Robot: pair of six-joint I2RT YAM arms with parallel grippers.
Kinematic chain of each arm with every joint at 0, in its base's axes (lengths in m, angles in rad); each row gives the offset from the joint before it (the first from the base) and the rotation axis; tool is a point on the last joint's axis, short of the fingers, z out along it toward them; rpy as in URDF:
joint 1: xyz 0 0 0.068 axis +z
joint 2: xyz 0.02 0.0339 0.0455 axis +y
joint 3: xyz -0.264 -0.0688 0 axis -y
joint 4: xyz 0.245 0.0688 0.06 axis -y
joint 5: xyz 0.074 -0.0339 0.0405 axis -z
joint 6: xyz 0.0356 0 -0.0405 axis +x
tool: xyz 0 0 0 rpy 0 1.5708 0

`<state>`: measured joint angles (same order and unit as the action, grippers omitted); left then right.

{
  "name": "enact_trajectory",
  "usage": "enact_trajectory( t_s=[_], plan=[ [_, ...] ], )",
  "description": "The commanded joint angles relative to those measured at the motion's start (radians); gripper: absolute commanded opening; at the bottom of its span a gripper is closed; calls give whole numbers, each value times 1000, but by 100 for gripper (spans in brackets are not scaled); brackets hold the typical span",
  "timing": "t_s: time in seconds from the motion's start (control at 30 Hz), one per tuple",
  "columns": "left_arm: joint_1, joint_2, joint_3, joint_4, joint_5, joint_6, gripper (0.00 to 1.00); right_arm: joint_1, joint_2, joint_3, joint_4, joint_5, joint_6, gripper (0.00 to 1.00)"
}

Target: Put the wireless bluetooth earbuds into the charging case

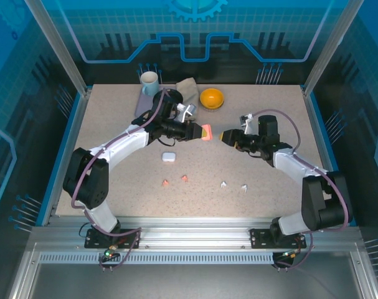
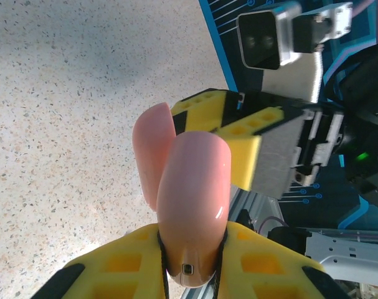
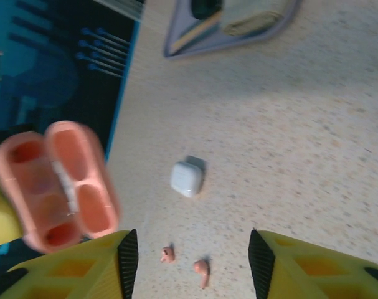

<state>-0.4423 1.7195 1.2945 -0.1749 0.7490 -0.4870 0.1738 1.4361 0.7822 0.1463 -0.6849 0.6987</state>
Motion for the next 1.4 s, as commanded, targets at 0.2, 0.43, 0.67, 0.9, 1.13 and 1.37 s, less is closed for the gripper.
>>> enact_trajectory(
  t_s=[0.2, 0.43, 0.67, 0.9, 1.13, 1.37],
  plan=[
    [2, 0, 23, 38, 55, 13, 0, 31, 26, 38, 51, -101, -2, 43],
    [1, 3, 19, 39, 60, 12, 0, 62, 49, 64, 61, -97, 5, 42],
    [0, 6, 19, 44, 64, 8, 0, 75, 69, 78, 61, -91, 8, 40],
    [-9, 12, 25, 44, 72, 8, 0, 91, 107, 92, 65, -96, 11, 35],
    [-14, 22, 28, 42, 85, 11, 0, 94, 116, 129, 64, -112, 4, 27],
    [-16, 31, 24, 53, 84, 3, 0, 94, 119, 136, 71, -151, 2, 0]
  ],
)
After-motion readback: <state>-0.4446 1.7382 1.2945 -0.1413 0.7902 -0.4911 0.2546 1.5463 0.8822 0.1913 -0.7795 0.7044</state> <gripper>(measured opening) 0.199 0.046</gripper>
